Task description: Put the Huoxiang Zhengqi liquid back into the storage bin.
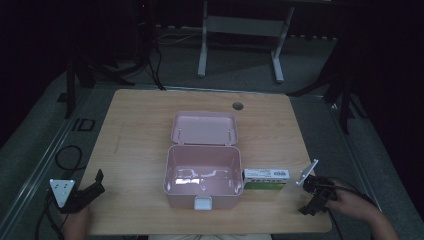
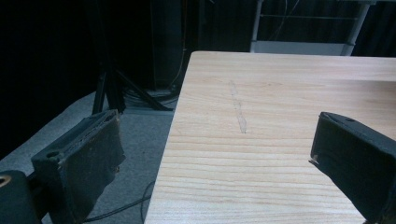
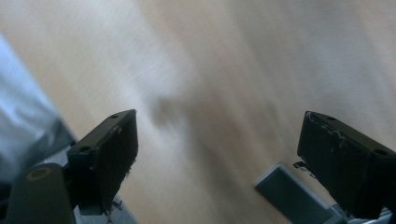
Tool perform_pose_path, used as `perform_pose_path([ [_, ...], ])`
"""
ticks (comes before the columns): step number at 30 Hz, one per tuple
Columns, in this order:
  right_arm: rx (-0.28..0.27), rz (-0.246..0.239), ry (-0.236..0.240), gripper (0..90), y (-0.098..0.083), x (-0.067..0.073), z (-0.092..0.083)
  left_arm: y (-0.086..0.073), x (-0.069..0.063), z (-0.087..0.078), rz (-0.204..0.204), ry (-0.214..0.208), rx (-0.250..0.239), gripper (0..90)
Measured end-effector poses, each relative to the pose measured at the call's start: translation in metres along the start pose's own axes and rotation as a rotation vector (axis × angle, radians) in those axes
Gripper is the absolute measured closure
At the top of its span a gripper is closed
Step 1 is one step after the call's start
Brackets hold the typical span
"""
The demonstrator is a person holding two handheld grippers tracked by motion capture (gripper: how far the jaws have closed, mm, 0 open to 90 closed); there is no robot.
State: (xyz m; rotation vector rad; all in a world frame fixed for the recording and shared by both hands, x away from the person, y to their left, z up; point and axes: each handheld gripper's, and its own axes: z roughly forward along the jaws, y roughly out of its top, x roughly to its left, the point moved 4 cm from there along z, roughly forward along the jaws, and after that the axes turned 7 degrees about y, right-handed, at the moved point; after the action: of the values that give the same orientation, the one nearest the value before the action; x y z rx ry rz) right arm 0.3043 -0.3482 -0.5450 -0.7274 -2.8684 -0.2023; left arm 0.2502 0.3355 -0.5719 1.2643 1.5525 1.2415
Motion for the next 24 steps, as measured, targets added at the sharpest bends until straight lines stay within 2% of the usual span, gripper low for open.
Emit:
perform_pose_path([
  [3,0.042,-0.066,-0.004,12.3,0.000,0.006,0.001,0.000,0.000,0.000,-0.001,-0.001,0.001,2.8],
  [9,0.099,-0.109,0.003,12.6,0.005,0.015,0.003,0.000,0.000,0.000,-0.008,0.000,0.000,2.8],
  [13,0.113,-0.158,0.002,12.8,0.012,0.024,0.001,0.000,0.000,0.000,-0.005,-0.001,0.001,2.8],
  [18,0.140,-0.226,0.041,16.1,0.023,0.038,-0.002,0.000,0.000,0.000,-0.004,-0.003,0.001,2.8],
  [24,0.169,-0.298,0.047,18.5,0.038,0.052,-0.006,0.000,0.000,0.000,-0.003,-0.005,0.001,2.8],
])
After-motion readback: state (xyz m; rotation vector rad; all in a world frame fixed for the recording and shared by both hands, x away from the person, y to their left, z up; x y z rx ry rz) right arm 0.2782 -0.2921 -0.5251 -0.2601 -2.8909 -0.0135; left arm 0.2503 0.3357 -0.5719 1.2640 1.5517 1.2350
